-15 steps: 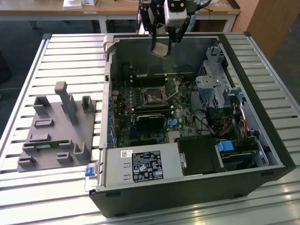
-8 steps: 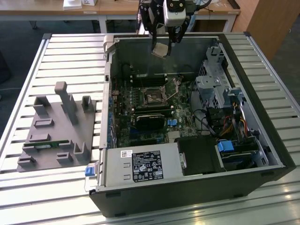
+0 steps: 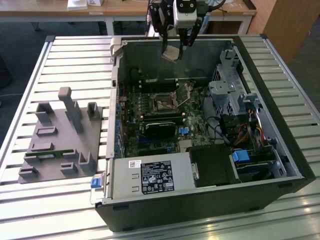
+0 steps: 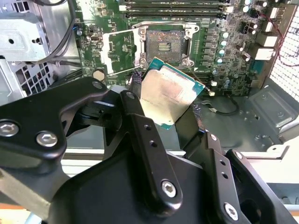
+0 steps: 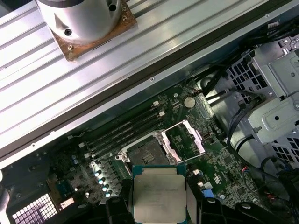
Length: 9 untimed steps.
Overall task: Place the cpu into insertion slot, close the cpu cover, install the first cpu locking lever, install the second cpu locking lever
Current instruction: 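Place the cpu into insertion slot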
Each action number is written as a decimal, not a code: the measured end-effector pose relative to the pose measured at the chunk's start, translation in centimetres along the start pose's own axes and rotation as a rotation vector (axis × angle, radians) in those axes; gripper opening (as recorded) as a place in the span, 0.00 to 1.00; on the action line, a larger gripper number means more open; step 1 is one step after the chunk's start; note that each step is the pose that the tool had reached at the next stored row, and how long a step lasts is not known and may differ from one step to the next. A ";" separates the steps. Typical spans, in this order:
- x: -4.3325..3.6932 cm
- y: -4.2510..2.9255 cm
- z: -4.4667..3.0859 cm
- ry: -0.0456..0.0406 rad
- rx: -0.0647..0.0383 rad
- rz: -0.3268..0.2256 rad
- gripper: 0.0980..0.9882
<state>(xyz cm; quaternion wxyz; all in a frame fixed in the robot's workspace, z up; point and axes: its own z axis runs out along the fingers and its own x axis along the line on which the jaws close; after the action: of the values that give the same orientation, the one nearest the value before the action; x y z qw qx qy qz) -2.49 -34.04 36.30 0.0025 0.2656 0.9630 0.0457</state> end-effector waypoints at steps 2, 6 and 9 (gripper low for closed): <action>0.00 0.00 0.00 -0.0007 0.000 0.008 0.49; 0.00 0.00 0.01 -0.0023 -0.001 0.025 0.49; 0.00 0.00 0.01 -0.0034 -0.001 0.037 0.49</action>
<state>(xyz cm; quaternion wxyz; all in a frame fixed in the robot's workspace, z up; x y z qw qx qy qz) -2.49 -34.04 36.29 0.0034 0.2837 0.9578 0.0456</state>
